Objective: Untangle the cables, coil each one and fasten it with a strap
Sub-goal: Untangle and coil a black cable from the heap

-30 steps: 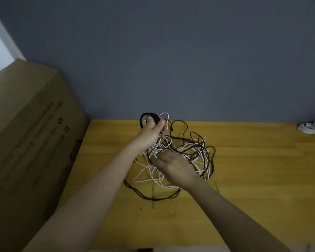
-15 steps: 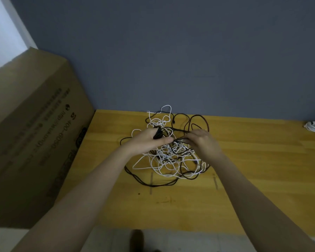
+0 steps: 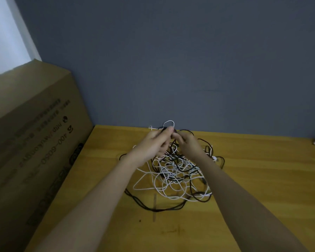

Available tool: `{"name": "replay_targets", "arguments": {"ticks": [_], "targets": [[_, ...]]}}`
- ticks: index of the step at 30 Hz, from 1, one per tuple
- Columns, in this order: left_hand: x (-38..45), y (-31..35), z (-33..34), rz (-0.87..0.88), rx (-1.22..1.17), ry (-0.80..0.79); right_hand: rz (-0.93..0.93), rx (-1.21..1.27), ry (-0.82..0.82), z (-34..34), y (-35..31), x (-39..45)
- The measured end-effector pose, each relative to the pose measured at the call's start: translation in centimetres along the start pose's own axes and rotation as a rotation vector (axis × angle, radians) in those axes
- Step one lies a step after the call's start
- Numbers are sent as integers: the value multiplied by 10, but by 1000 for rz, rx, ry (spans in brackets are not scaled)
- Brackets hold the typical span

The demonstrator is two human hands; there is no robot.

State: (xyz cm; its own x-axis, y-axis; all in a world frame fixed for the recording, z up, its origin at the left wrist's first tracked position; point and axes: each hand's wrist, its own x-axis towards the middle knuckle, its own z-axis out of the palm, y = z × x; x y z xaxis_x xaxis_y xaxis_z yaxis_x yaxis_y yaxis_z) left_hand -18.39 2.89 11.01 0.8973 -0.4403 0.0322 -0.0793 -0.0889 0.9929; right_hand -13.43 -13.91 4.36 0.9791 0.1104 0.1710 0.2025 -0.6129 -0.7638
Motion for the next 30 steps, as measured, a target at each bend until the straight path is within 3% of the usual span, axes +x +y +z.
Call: {"name": "replay_targets", "arguments": {"ticks": [5,8,12,18,20,23,24,26,30], "targets": [[22,-54,-2,164,-80,186,4,52,-64,57,46,-12],[28,-76,1,218,-146,187,18,147,-47,77,60,-25],[7,-91,20,262,-204,121,-28,125,188,82,66,-42],[-58,-94,45,177,-111,166,-103,241,489,56,36,-107],[-77,-91,49,174,-159,104,-177,64,556,47,29,-127],[-100,-82,55,240,-340,12,-249,-608,396,44,27,-151],[-105,-81,57,271,-366,6,-283,-698,296,48,27,-159],[-109,-82,63,331,-344,30,-336,-592,116,62,29,-176],[-111,-93,71,375,-168,214,-235,50,-74,84,30,-211]]}}
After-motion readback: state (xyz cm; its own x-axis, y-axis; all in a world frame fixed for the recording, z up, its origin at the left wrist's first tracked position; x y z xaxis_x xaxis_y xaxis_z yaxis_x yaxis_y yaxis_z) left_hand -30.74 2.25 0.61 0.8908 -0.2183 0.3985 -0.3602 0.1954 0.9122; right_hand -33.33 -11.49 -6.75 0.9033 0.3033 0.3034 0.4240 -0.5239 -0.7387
